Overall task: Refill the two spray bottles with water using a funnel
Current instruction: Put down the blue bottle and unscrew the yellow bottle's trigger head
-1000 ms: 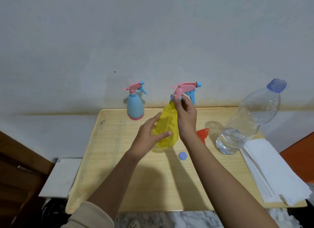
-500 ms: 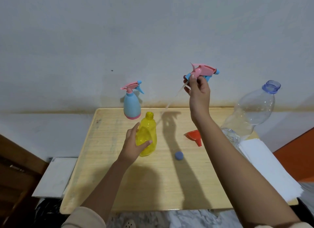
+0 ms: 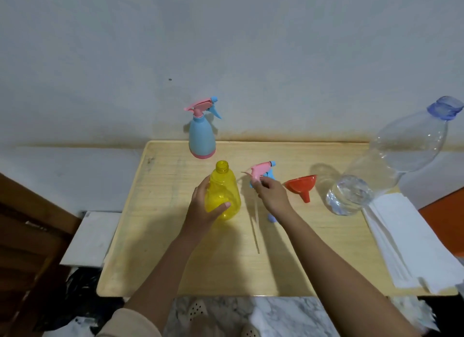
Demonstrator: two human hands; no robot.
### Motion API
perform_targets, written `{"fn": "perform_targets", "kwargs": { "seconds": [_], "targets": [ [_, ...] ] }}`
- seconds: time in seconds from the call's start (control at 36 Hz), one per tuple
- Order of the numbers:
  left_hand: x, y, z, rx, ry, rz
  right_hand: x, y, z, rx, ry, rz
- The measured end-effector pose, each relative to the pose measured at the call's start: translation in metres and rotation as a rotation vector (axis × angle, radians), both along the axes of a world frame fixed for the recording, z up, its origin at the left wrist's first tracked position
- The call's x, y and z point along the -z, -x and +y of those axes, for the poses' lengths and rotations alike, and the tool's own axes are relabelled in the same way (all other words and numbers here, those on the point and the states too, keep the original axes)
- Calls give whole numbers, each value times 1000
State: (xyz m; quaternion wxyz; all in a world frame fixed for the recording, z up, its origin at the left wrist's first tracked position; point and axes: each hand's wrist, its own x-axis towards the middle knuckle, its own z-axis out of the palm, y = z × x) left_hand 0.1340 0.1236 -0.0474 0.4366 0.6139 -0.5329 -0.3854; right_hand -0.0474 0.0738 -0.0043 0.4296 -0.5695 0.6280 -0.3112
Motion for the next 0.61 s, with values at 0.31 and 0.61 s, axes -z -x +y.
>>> {"fn": "perform_targets", "kwargs": {
  "seconds": [0.31, 0.61],
  "targets": [
    [12, 5, 6, -22, 49, -38, 47, -10, 8, 92, -82, 143],
    [9, 7, 7, -13, 50, -36, 50, -16, 4, 124, -60, 190]
  ]
}}
